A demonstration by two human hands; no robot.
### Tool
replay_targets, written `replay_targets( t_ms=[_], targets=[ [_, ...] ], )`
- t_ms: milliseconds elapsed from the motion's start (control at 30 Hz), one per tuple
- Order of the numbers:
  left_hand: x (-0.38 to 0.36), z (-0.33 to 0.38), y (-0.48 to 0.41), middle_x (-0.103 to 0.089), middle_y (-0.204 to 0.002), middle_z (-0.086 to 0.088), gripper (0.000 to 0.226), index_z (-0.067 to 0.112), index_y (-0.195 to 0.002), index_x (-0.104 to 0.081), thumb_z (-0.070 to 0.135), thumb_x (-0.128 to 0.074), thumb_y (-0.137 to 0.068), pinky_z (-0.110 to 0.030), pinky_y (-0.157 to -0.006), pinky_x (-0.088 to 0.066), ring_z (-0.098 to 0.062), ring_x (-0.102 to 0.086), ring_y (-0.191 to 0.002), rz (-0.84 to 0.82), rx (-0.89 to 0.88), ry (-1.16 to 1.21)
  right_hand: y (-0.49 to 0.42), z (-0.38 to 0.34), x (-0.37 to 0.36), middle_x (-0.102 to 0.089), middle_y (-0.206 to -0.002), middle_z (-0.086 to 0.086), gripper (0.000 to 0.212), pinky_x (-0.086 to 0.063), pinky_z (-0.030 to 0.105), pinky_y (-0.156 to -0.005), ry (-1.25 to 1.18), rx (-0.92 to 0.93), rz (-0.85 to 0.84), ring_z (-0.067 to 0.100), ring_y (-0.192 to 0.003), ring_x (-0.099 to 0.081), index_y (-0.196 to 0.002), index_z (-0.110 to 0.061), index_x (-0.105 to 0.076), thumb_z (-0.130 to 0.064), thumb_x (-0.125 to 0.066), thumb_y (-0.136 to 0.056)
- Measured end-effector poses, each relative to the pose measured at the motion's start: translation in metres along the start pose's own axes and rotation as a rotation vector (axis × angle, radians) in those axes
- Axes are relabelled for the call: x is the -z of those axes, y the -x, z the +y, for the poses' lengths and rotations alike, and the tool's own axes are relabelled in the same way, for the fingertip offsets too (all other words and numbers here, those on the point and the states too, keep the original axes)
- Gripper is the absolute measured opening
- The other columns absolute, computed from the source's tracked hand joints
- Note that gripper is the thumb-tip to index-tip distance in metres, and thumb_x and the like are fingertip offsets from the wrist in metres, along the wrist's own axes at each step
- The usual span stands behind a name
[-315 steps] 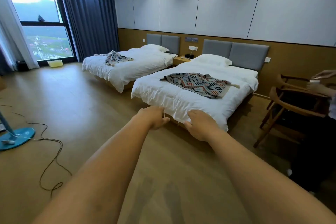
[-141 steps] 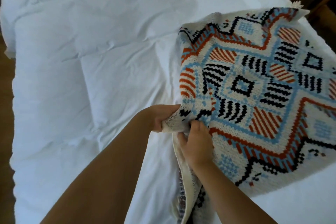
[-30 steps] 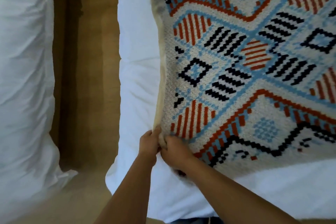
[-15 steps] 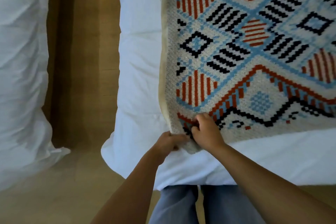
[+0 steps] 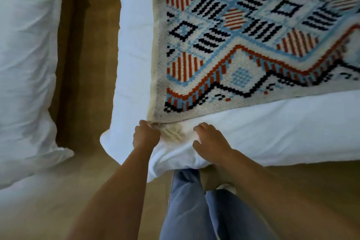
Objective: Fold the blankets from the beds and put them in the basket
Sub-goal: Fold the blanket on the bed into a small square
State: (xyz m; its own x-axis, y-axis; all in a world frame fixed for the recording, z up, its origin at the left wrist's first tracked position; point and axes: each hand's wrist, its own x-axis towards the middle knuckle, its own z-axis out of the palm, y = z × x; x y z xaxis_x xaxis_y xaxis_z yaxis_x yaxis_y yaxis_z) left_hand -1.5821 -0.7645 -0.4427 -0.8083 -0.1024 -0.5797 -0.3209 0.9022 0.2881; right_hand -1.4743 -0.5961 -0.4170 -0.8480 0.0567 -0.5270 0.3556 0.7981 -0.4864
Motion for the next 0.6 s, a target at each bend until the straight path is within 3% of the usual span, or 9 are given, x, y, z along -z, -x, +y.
replay_targets(
  t_ms=[100,233,367,467,533,600],
  targets=[
    [-0.026,0.034,0.022,-0.05,-0.125,-0.015,0.055,0.007,-0.129,-0.035,0.027,-0.059,-0.084,-0.035,-0.079,-0.044,-0.034,-0.053,-0.109,-0.065,0.024,0.271,0.032,0.028,0.014,-0.043,-0.133,0.01,0.039,-0.037,0.04,-0.099,0.017,-0.059,0.008,0.029,-0.119,-0.042,-0.127,-0.008,-0.044,-0.024,-0.043,-0.092],
    [-0.049,0.07,0.03,-0.053,-0.125,-0.014,0.065,0.004,-0.129,-0.038,0.038,-0.065,-0.081,-0.04,-0.092,-0.046,-0.031,-0.053,-0.108,-0.032,0.222,0.785,0.052,0.067,0.035,-0.045,-0.129,0.01,0.035,-0.039,0.039,-0.097,0.012,-0.13,0.039,0.027,-0.115,-0.043,-0.123,-0.008,-0.046,-0.023,-0.043,-0.091],
    [-0.059,0.069,0.021,-0.057,-0.12,-0.02,0.035,0.0,-0.12,-0.048,0.021,-0.046,-0.092,-0.034,-0.081,-0.044,-0.036,-0.055,-0.108,0.129,0.254,0.648,0.054,0.089,0.04,-0.046,-0.126,0.009,0.034,-0.04,0.039,-0.095,-0.026,-0.155,0.053,0.027,-0.113,-0.044,-0.122,-0.008,-0.047,-0.023,-0.043,-0.091],
    [-0.053,0.035,0.015,-0.057,-0.119,-0.022,0.034,-0.004,-0.119,-0.048,0.017,-0.043,-0.094,-0.033,-0.076,-0.04,-0.038,-0.055,-0.109,0.242,0.38,0.613,0.042,0.088,0.039,-0.047,-0.125,0.011,0.033,-0.041,0.04,-0.094,-0.037,-0.128,0.031,0.028,-0.113,-0.044,-0.121,-0.006,-0.048,-0.021,-0.043,-0.091],
    [-0.047,0.005,0.01,-0.052,-0.127,-0.018,0.039,-0.003,-0.128,-0.044,0.015,-0.044,-0.093,-0.032,-0.083,-0.041,-0.035,-0.049,-0.118,0.281,0.56,0.593,0.029,0.079,0.038,-0.046,-0.126,0.011,0.033,-0.04,0.041,-0.094,-0.041,-0.084,0.007,0.029,-0.113,-0.043,-0.12,-0.005,-0.047,-0.018,-0.042,-0.09],
    [-0.042,-0.011,0.008,-0.042,-0.139,-0.018,0.041,-0.002,-0.134,-0.04,0.013,-0.04,-0.096,-0.015,-0.091,-0.034,-0.031,-0.037,-0.129,0.346,0.683,0.605,0.013,0.07,0.039,-0.046,-0.127,0.011,0.033,-0.039,0.041,-0.095,-0.034,-0.026,-0.008,0.029,-0.114,-0.042,-0.121,-0.006,-0.047,-0.018,-0.041,-0.091]
  ],
)
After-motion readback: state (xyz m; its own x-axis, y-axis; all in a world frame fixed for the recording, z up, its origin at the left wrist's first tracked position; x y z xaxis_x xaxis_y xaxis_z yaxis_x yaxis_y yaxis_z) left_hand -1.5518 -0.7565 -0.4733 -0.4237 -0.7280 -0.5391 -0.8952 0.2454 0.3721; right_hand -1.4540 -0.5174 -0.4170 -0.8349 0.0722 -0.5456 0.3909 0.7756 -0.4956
